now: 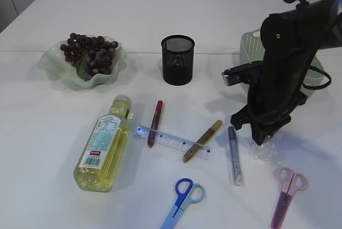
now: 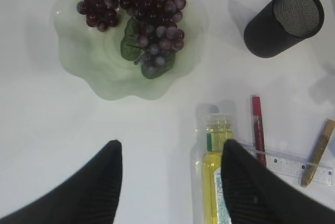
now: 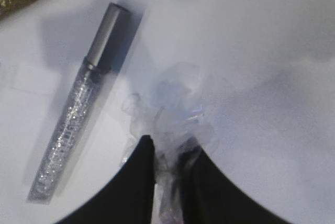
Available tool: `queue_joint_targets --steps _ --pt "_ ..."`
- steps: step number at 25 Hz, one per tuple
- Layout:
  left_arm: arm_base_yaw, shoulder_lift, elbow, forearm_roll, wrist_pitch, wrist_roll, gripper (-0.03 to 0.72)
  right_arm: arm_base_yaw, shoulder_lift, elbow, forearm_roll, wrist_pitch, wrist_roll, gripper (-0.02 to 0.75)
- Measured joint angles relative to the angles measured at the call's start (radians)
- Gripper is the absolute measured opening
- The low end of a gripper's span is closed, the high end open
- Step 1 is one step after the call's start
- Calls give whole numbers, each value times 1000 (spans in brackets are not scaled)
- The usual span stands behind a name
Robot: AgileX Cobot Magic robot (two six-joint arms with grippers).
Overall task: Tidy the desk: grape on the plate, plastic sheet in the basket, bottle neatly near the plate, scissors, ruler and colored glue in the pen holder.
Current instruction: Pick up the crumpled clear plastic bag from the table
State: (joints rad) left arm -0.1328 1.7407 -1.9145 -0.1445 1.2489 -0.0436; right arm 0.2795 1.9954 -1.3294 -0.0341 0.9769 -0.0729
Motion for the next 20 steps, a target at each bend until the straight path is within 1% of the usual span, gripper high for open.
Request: queue_joint_targets --steps 3,5,12,20 --pt "0 -21 0 1 2 0 438 0 2 -12 0 13 0 76" --pt "0 -32 0 1 2 0 437 0 2 -23 7 41 11 51" --pt "0 -39 -4 5 4 0 424 0 4 -104 81 206 32 40" --pt "0 -39 -4 4 4 0 422 0 -45 -249 142 236 81 39"
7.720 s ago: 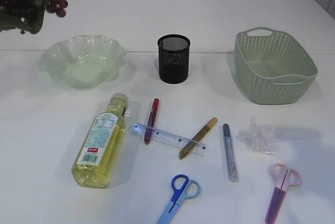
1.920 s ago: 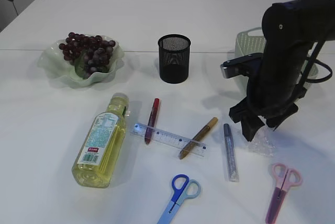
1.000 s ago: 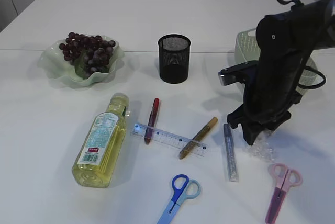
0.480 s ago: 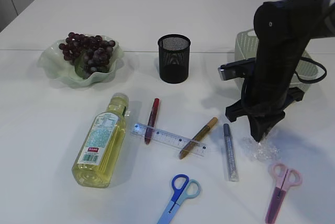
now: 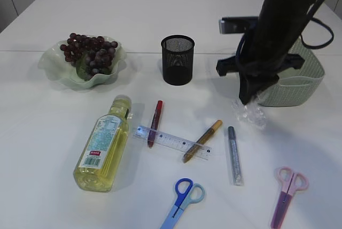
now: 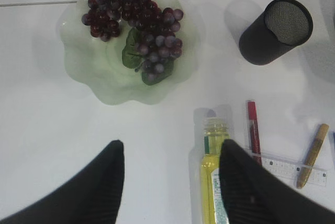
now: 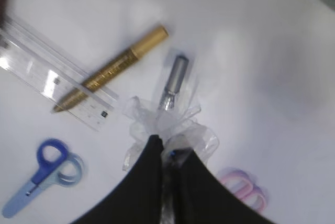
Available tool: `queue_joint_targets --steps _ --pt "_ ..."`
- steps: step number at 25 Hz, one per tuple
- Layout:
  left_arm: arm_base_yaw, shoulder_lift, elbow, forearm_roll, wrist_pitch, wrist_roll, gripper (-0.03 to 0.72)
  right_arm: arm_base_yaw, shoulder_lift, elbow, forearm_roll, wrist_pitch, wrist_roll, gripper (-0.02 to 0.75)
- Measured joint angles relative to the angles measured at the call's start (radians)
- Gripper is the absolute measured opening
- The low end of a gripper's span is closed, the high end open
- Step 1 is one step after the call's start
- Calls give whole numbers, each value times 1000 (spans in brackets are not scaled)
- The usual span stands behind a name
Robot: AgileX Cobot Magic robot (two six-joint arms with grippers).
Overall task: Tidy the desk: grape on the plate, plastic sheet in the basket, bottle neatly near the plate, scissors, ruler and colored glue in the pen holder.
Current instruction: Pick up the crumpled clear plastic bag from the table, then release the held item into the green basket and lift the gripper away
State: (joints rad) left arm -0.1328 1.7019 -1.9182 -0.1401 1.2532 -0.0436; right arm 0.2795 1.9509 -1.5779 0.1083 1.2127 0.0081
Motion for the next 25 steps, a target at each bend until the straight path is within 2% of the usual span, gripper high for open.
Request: queue_joint_targets --steps 8,15,20,25 --pt "0 0 0 -10 0 0 415 -21 -16 -258 19 12 69 29" --pt "0 0 0 -24 1 0 414 -169 21 -478 -15 27 93 29" --pt "0 0 0 -35 2 0 414 -277 53 -526 -34 32 97 29" --pt "0 0 0 -51 2 0 414 -315 120 -528 -38 35 97 32"
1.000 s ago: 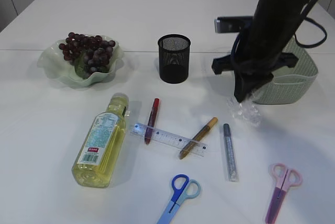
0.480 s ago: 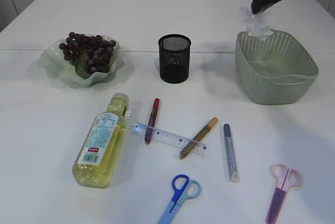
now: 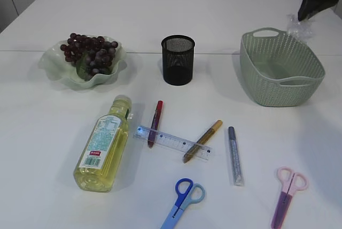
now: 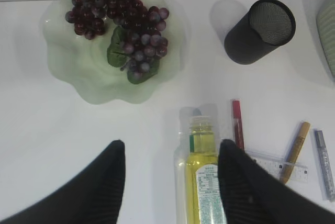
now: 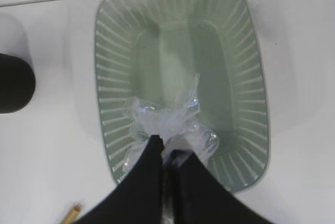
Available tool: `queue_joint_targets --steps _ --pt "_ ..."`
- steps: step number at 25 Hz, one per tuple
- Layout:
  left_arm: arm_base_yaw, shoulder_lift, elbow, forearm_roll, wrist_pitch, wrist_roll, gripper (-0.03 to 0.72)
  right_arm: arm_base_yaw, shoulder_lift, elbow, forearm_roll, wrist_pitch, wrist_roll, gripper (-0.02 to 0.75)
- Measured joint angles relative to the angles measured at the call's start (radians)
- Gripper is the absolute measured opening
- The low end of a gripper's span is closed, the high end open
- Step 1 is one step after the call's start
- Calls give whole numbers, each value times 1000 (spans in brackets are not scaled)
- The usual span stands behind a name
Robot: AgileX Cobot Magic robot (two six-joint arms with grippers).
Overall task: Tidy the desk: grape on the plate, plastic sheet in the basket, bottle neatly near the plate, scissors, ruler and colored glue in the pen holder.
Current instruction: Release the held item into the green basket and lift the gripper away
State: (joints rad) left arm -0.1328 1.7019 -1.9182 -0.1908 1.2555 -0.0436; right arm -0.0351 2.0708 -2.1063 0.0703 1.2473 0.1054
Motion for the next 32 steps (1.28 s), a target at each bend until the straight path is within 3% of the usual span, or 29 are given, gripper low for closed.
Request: queue_joint_targets --steps 4,8,17,24,32 --pt "0 0 0 -28 1 -1 414 -1 51 -4 0 0 0 50" --pt "0 0 0 -34 1 -1 413 -1 87 -6 0 -6 0 127" --pt "0 0 0 -36 1 -1 412 -1 109 -9 0 -30 0 516" --pt "0 0 0 -38 1 -1 409 -1 117 -32 0 -11 0 555" --pt "0 0 0 -132 1 -1 406 -1 32 -42 56 -3 -2 556"
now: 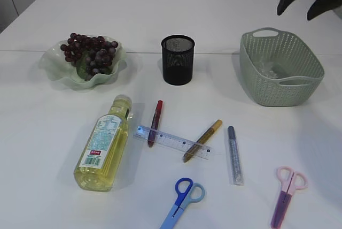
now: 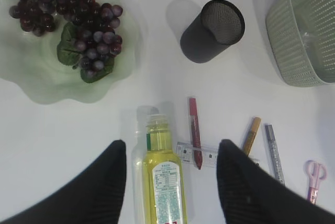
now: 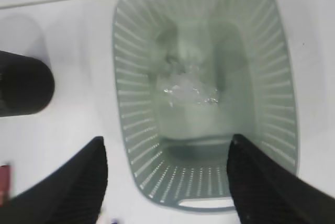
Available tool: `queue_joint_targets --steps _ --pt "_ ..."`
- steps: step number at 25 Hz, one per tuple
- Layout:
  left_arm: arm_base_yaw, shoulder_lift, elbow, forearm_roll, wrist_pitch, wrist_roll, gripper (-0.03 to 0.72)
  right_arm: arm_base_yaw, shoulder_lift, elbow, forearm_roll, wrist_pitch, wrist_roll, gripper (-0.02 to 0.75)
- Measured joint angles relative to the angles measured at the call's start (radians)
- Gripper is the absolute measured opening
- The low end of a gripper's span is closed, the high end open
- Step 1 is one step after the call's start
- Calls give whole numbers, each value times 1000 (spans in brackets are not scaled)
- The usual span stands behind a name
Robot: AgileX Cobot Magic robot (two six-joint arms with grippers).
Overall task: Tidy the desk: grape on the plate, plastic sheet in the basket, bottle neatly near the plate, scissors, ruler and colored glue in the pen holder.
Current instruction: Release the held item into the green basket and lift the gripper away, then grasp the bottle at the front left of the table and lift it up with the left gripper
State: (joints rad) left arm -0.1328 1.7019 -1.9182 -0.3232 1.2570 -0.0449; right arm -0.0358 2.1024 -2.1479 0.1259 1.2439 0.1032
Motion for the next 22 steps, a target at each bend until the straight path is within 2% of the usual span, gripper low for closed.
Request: queue_joint_targets --steps 4,7,10,12,17,20,22 --pt "0 -12 3 0 0 0 406 0 -92 44 5 0 -14 556" --pt "-14 -61 69 45 0 -1 405 0 -167 139 5 0 -18 556" --pt "-65 -128 176 125 0 -5 405 0 -267 284 5 0 -25 556" --pt "-122 -161 235 158 0 -30 405 0 -336 388 5 1 -41 556" --pt "-248 -169 319 250 0 -161 406 0 -536 603 5 1 -57 533" --pt "-285 -139 326 270 0 -219 430 0 -642 714 17 1 -59 511" --pt "-290 -108 326 277 -2 -231 480 0 -701 775 24 2 -59 504"
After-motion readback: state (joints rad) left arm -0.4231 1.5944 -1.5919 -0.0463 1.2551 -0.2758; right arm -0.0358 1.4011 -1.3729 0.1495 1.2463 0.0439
